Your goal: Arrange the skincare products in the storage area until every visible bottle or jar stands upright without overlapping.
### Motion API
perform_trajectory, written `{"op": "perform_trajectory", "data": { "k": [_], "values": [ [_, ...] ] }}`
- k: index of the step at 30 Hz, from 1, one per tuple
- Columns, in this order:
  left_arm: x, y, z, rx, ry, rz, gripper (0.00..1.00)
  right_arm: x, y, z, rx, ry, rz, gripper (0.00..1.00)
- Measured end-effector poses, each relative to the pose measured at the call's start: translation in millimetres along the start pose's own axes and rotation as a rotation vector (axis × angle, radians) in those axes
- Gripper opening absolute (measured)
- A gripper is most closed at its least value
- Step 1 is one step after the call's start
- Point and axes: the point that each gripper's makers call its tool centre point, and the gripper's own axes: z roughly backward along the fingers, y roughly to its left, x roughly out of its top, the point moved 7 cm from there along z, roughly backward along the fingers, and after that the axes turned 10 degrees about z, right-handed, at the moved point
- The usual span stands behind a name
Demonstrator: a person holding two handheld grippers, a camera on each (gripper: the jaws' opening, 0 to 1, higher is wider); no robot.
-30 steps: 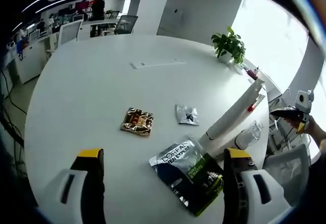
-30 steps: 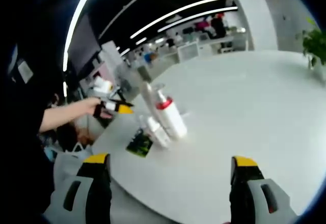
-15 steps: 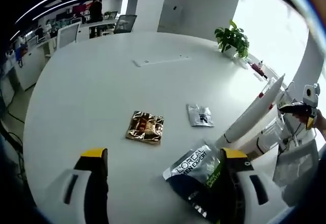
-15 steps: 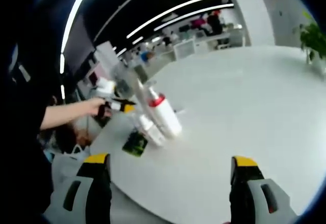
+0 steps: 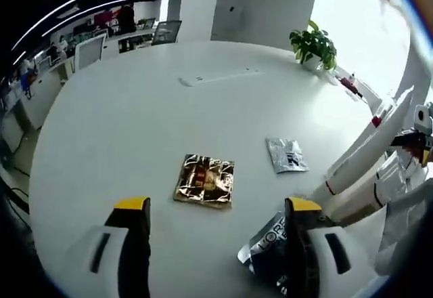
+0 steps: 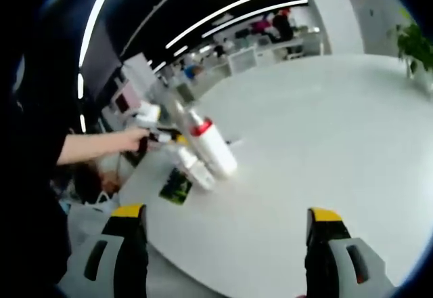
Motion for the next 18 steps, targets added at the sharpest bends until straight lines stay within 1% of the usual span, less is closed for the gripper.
{"op": "perform_trajectory", "data": {
  "k": [4, 9, 14, 17, 18],
  "values": [
    [0.1, 0.4, -3, 0.004, -0.003, -0.022, 0.69, 2.0, -3, -1, 0.001, 0.002, 0.001, 0.99],
    [5.1, -1.7, -9, 0.001, -0.019, -0.015, 0.64, 3.5, -4, -4, 0.005, 0.005, 0.003, 0.99],
    [8.7, -4.3, -14, 0.002, -0.006, -0.029, 0.59, 2.7, -4, -6, 0.009, 0.01, 0.002, 0.99],
    [10.4, -5.0, -17, 0.004, 0.01, -0.056, 0.56, 1.2, -6, -6, 0.008, 0.014, -0.003, 0.99],
    [9.9, -5.4, -19, 0.003, 0.024, -0.067, 0.56, 0.7, -7, -6, 0.006, 0.014, -0.005, 0.99]
  ]
}}
